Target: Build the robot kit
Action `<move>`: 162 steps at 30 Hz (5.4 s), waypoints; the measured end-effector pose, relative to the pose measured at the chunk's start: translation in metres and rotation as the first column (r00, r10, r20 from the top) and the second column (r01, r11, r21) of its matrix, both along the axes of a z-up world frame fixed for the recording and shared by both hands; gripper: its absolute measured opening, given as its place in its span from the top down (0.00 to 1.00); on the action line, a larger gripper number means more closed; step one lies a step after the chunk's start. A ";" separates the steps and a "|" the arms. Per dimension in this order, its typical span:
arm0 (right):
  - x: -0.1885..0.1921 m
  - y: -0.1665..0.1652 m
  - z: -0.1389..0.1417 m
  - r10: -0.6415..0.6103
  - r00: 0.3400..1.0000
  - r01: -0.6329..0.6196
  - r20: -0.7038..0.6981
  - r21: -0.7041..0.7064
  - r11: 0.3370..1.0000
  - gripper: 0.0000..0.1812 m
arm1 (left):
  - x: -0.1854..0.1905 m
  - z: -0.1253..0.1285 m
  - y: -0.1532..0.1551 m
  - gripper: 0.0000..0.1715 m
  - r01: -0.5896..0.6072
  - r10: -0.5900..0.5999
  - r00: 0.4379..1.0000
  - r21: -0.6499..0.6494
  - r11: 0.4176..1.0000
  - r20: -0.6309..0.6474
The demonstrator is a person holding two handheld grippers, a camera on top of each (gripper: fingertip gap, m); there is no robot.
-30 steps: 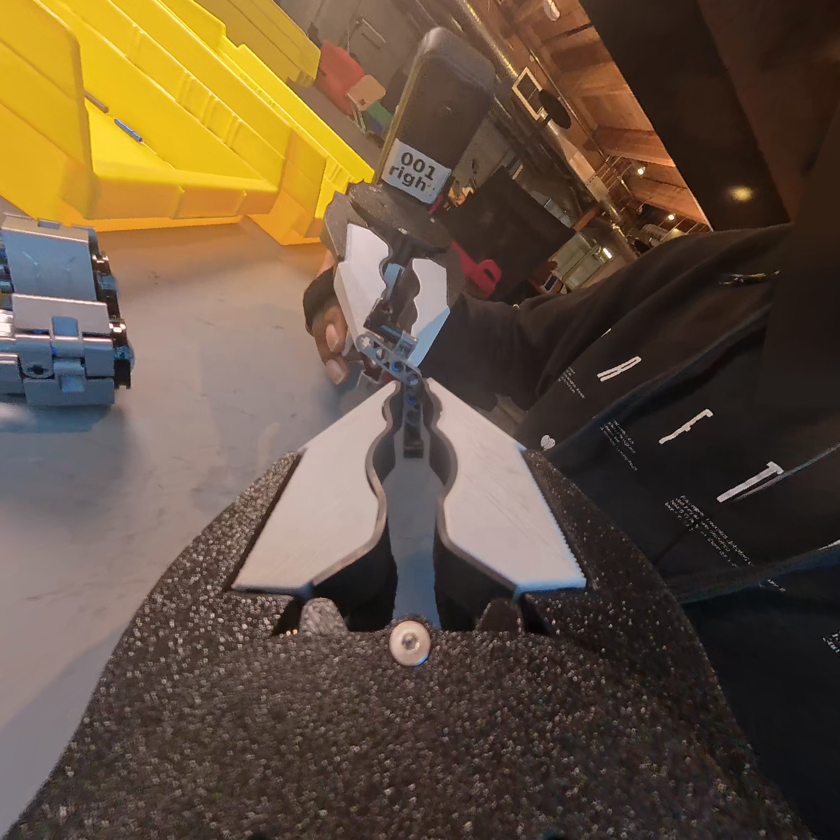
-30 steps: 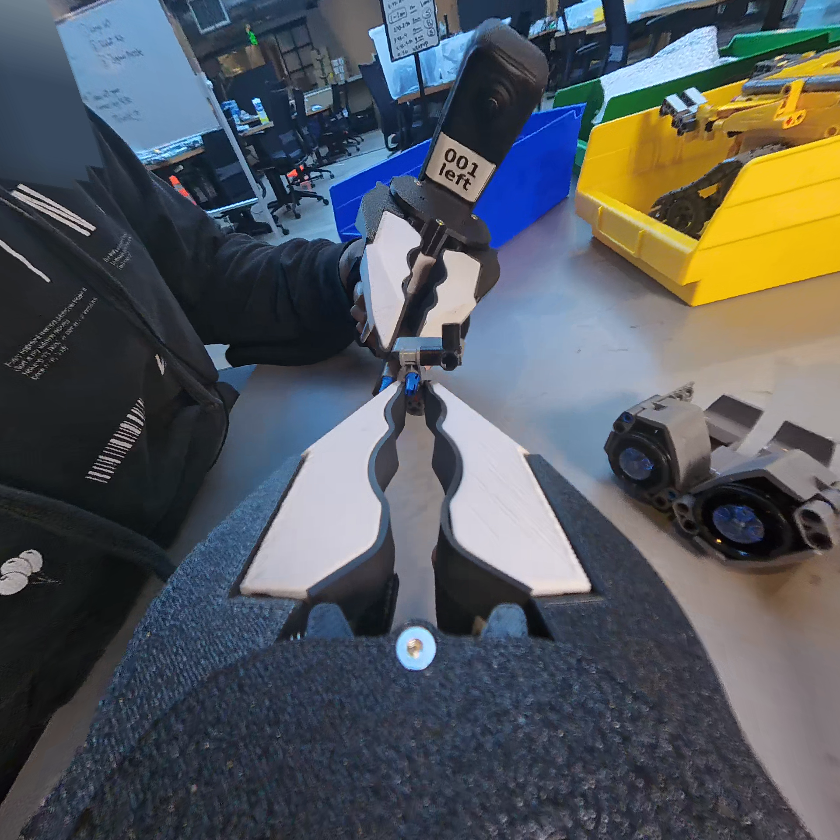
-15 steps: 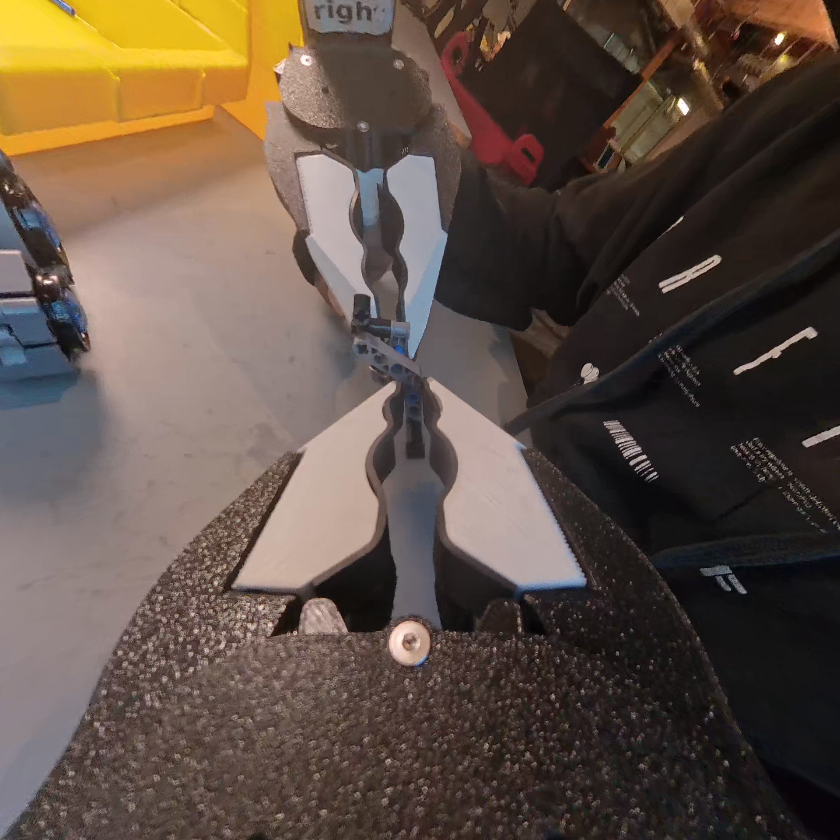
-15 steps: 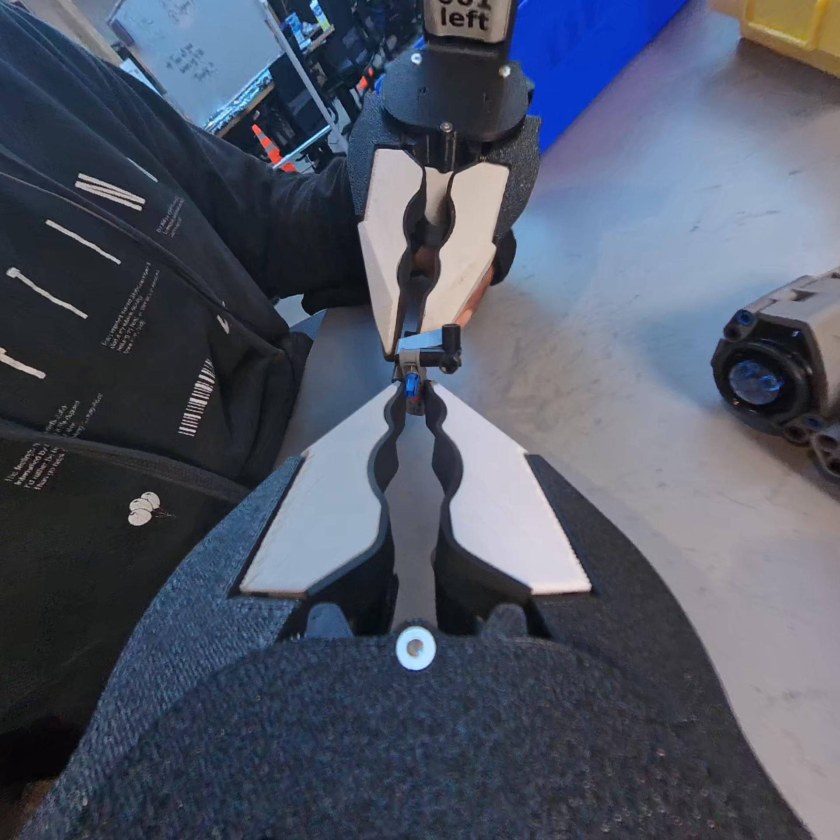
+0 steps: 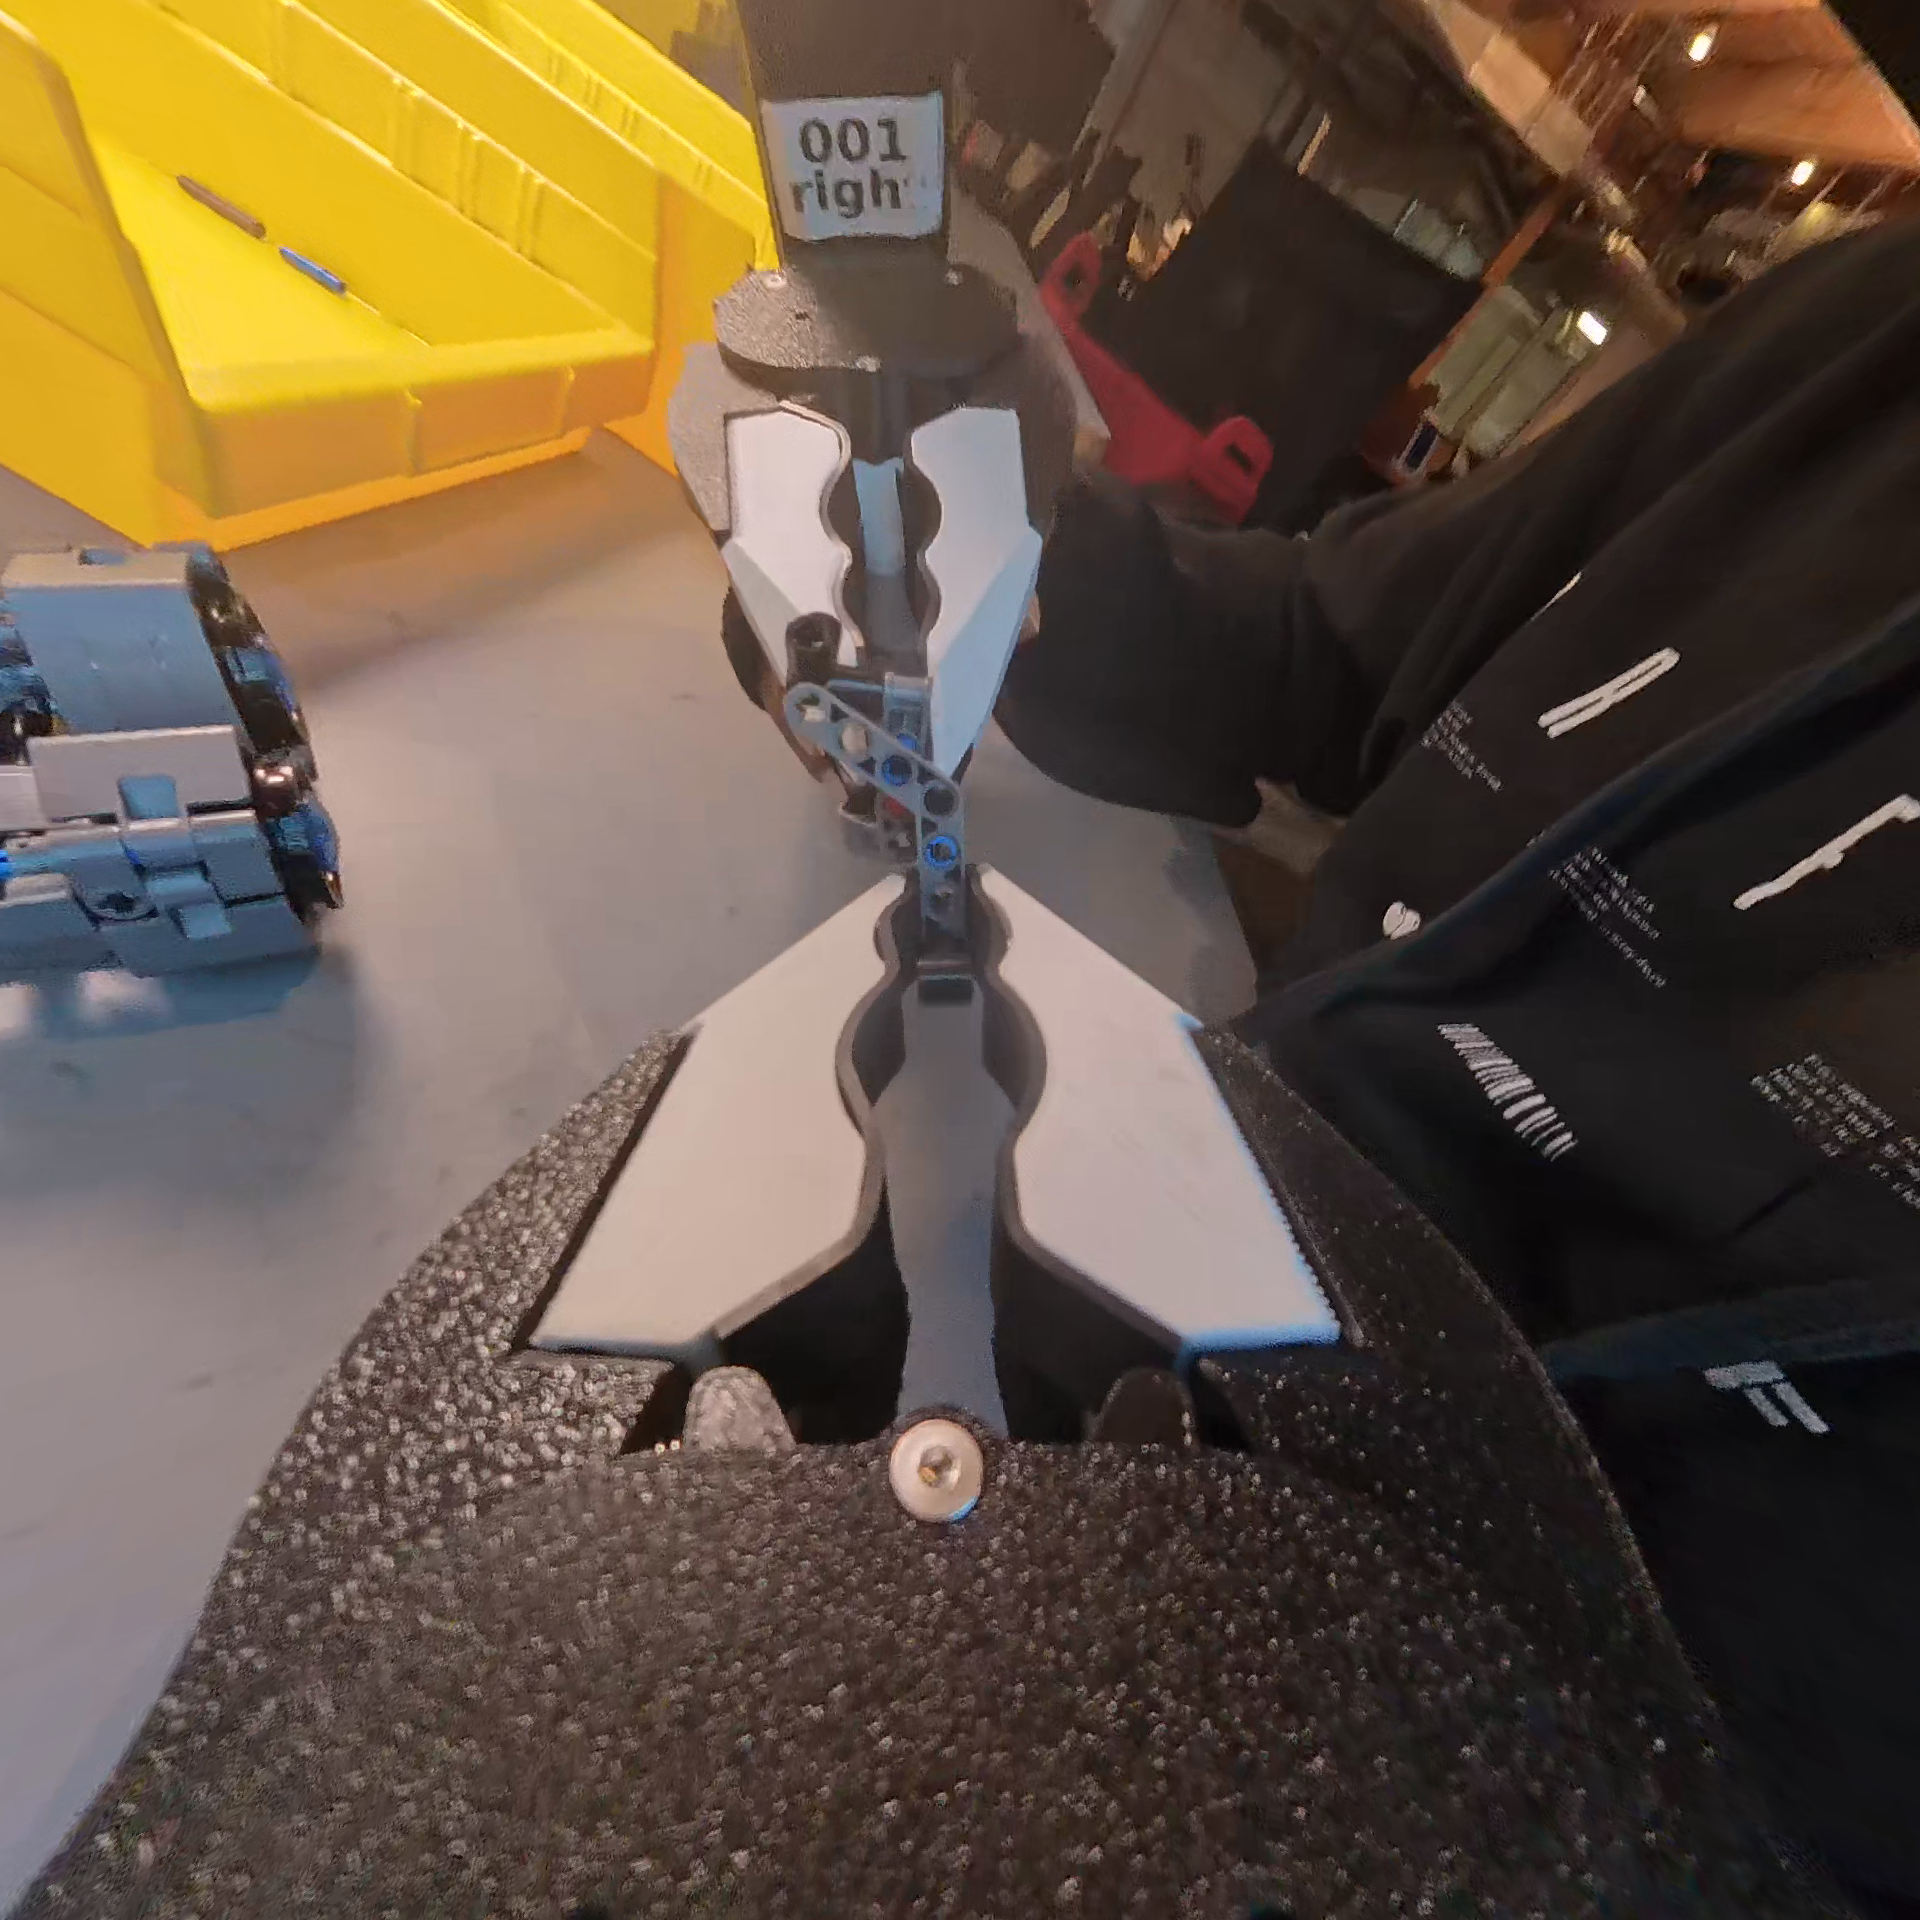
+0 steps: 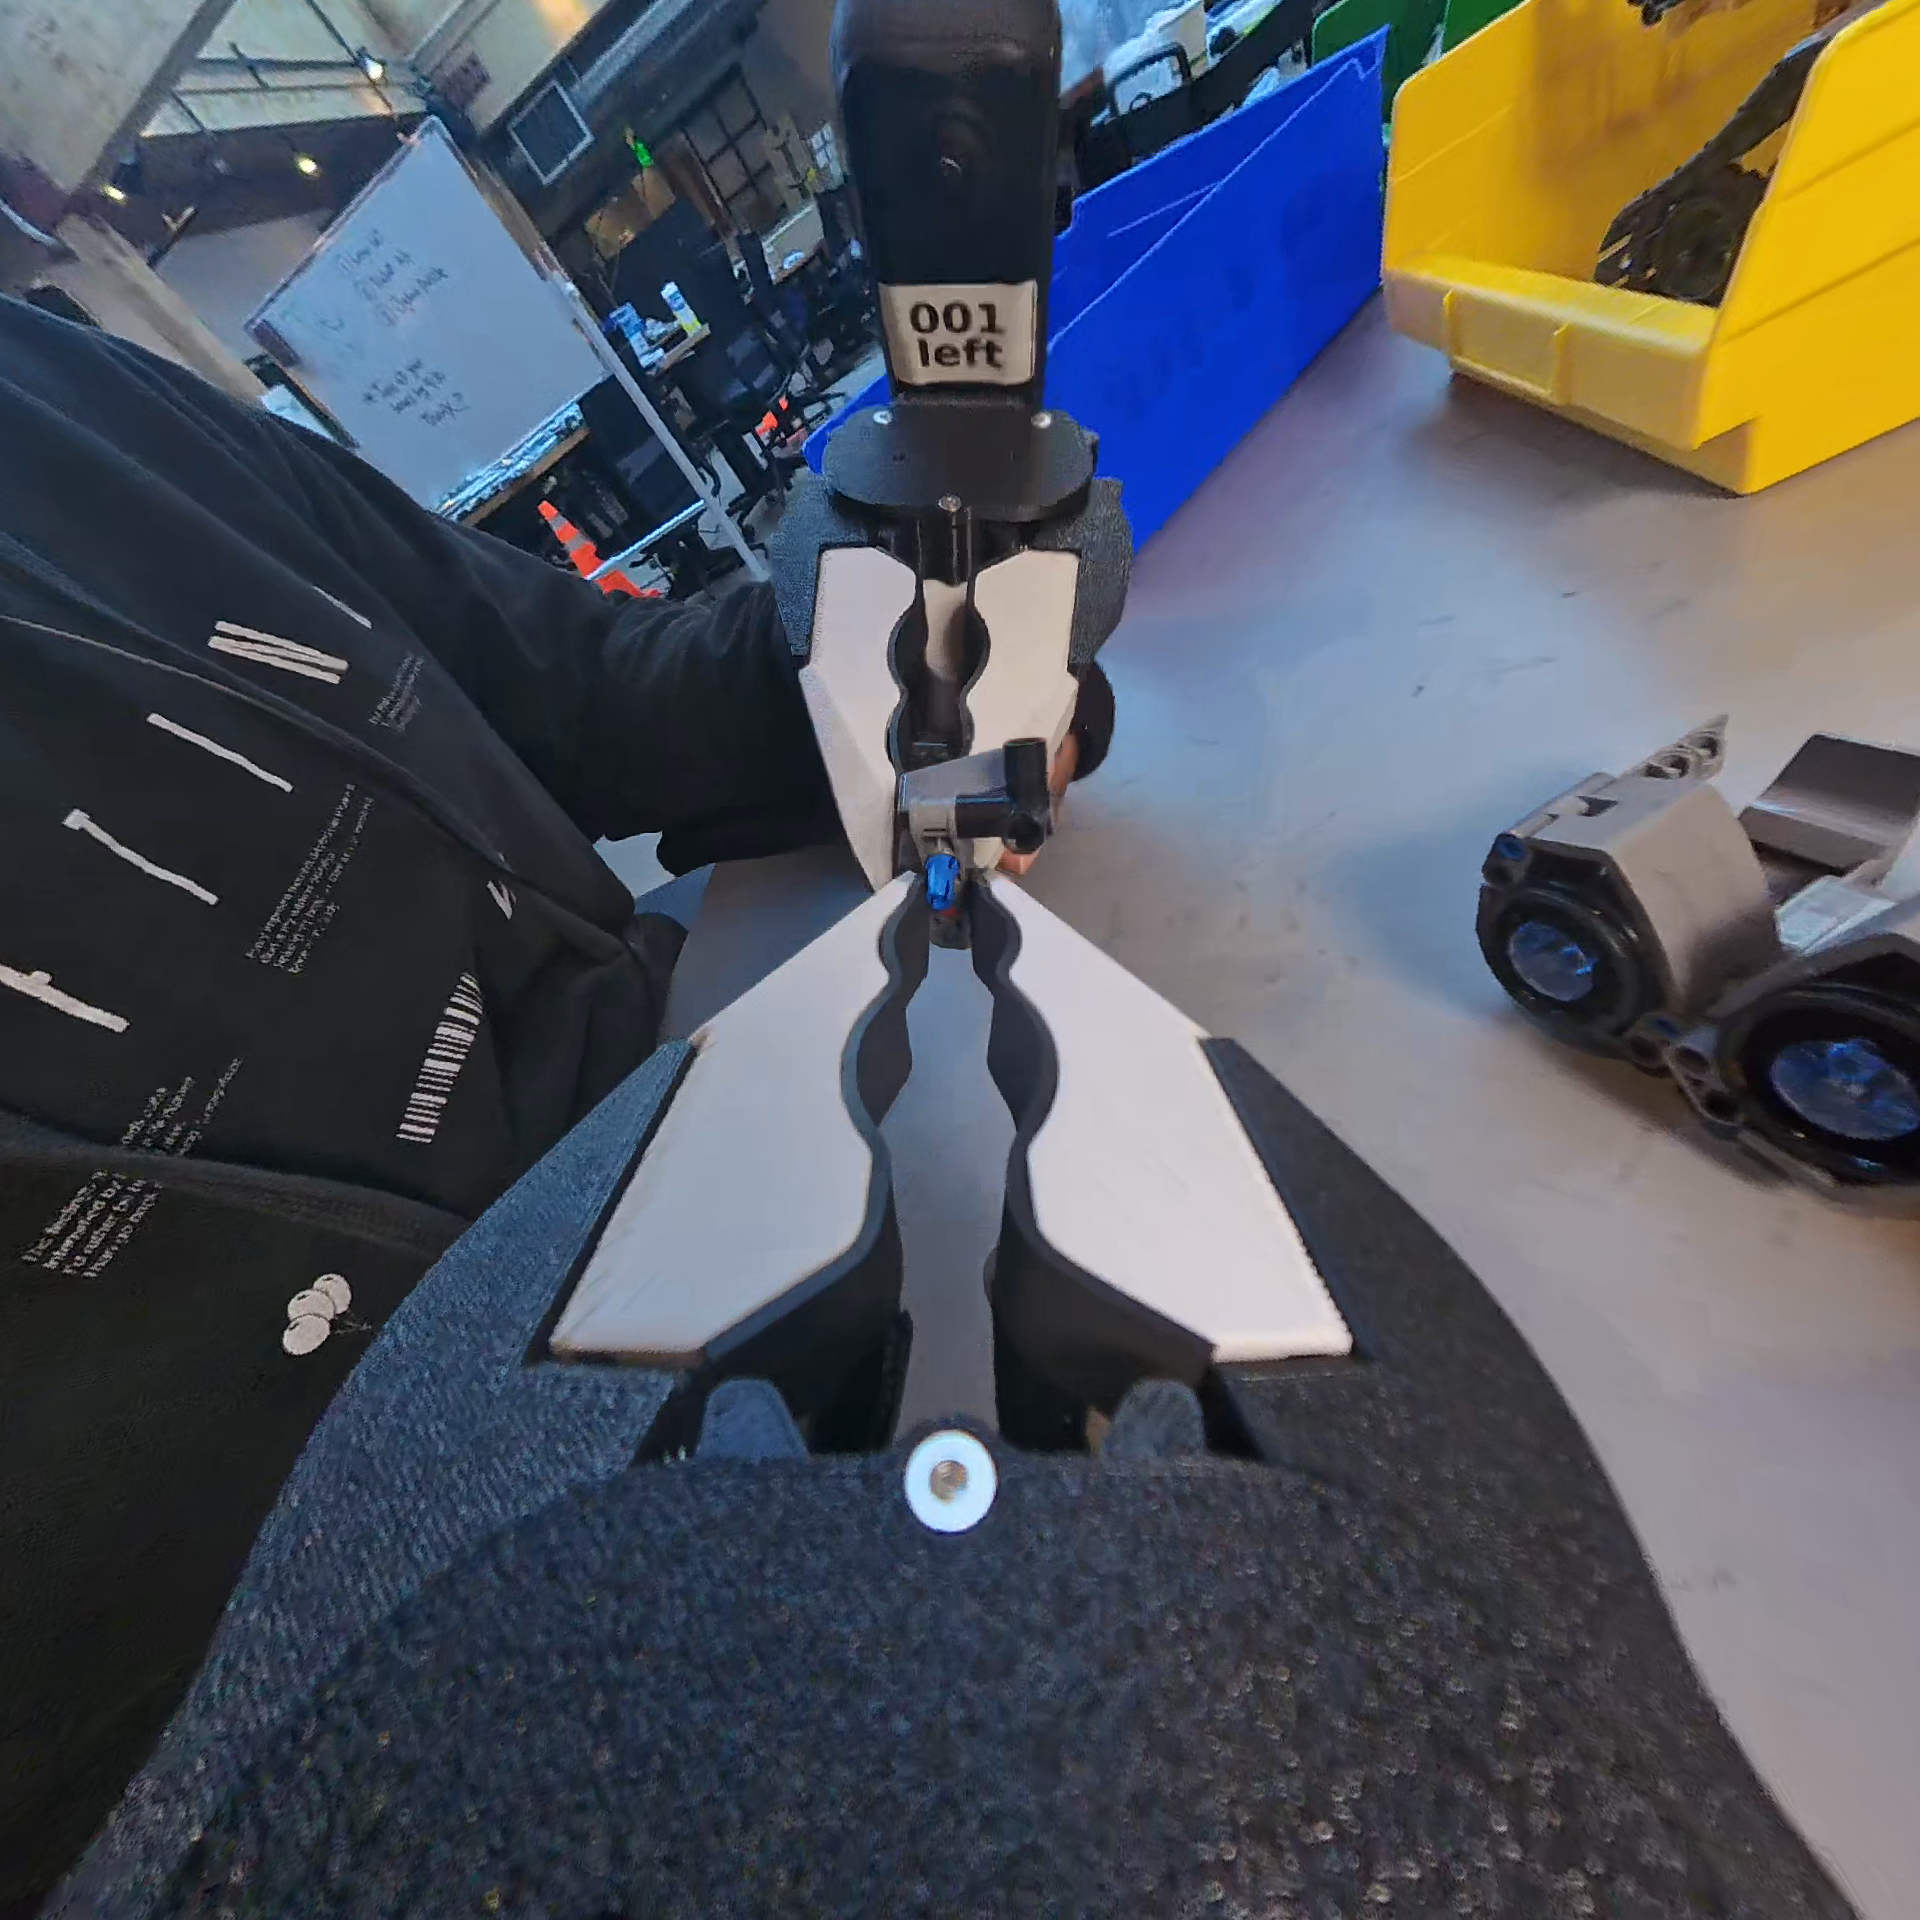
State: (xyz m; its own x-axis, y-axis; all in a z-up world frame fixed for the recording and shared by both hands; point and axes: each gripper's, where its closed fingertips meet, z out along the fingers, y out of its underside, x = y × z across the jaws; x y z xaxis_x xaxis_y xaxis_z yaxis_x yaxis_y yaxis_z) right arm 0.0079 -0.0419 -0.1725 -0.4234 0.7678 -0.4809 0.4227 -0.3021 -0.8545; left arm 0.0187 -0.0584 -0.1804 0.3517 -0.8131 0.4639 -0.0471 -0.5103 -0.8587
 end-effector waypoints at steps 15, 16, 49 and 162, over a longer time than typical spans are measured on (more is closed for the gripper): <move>0.007 -0.016 -0.001 0.128 0.990 -0.103 0.066 -0.297 0.949 0.97 | 0.003 -0.017 -0.010 0.96 0.072 -0.026 0.973 0.194 0.978 -0.231; 0.006 -0.015 -0.002 0.120 0.990 -0.092 0.073 -0.308 0.947 0.97 | 0.003 -0.019 -0.008 0.96 0.064 -0.015 0.972 0.205 0.977 -0.235; -0.004 -0.009 -0.010 0.067 0.989 0.016 0.130 -0.552 0.834 0.96 | -0.008 -0.021 0.007 0.85 -0.043 0.083 0.971 0.179 0.983 -0.224; -0.013 0.015 -0.010 -0.204 0.973 0.220 0.104 -0.179 0.959 0.97 | -0.023 0.035 0.022 0.78 -0.211 0.212 0.950 -0.030 0.977 0.230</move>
State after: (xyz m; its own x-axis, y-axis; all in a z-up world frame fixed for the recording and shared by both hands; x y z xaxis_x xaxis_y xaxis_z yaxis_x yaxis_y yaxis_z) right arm -0.0052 -0.0264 -0.1822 -0.2126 0.7276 -0.6522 0.3987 -0.5448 -0.7377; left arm -0.0039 -0.0362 -0.1453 0.3981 -0.7293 0.5564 0.2613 -0.4913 -0.8309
